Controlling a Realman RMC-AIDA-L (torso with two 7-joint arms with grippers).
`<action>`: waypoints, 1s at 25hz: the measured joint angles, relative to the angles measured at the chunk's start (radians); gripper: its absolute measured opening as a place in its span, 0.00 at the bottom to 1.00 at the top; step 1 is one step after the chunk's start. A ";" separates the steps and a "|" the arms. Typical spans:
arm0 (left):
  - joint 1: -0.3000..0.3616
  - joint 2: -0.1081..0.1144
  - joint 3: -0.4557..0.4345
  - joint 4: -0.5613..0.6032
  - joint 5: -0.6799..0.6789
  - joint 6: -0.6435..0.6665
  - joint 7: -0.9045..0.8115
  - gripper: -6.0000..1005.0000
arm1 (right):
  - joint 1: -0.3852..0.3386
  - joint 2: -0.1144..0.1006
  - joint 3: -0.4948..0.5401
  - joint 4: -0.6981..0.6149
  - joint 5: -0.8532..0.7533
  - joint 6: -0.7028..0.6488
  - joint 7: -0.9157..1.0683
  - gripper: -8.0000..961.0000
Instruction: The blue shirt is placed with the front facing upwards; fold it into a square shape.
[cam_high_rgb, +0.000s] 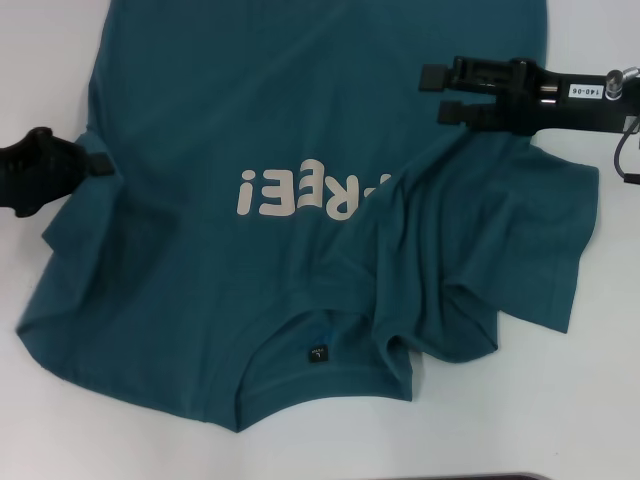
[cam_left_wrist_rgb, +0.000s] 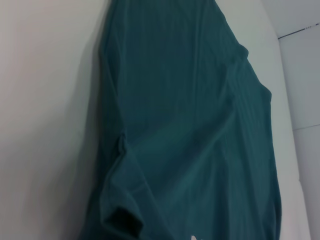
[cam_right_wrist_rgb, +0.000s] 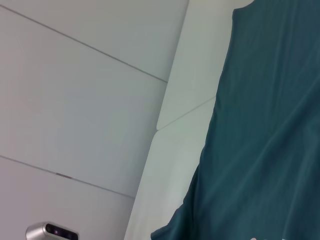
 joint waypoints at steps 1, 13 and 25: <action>-0.001 -0.002 0.007 0.003 0.000 -0.009 -0.002 0.07 | 0.000 0.000 0.000 0.000 0.000 0.000 0.000 0.94; -0.032 -0.010 0.053 0.059 -0.002 -0.088 -0.004 0.09 | -0.003 -0.001 0.000 0.002 0.004 -0.002 0.000 0.94; -0.061 0.000 0.101 0.029 -0.008 -0.050 0.077 0.13 | -0.004 -0.004 0.000 0.002 0.004 0.000 0.001 0.94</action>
